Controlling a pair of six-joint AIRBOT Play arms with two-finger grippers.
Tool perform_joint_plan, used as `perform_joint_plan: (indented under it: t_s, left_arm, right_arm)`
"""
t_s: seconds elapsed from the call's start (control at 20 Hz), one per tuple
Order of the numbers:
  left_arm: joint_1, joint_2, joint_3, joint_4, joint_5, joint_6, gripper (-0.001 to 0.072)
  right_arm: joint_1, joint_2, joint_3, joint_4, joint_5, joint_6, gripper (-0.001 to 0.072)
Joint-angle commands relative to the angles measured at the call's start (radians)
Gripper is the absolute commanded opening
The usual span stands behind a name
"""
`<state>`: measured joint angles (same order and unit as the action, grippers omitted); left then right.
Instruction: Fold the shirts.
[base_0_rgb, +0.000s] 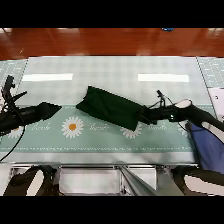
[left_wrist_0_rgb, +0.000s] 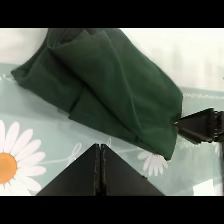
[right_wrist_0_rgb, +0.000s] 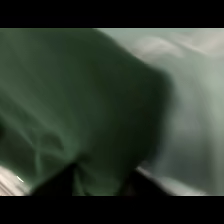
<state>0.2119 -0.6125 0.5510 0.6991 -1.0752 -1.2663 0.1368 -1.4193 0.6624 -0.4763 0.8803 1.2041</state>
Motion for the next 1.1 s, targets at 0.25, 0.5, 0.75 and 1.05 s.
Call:
perform_joint_plan:
  t_s: [0.25,0.5,0.75,1.05]
  left_arm:
    - [-0.001,0.000,-0.012,0.002,0.055,0.013,0.0021]
    - [-0.015,-0.048,-0.037,0.004,0.119,0.054,0.0021]
    - [-0.066,-0.058,-0.036,0.004,0.095,0.055,0.0021]
    - [-0.082,-0.058,-0.036,0.003,0.096,0.054,0.0021]
  right_arm:
    - [0.101,-0.042,0.503,-0.233,0.195,0.127,0.0023]
    - [0.045,-0.034,1.028,-0.581,0.473,0.367,0.0023]
    - [-0.156,-0.014,1.231,-0.600,0.730,0.427,0.0023]
    - [-0.512,0.092,1.230,-0.609,0.854,0.456,0.0022]
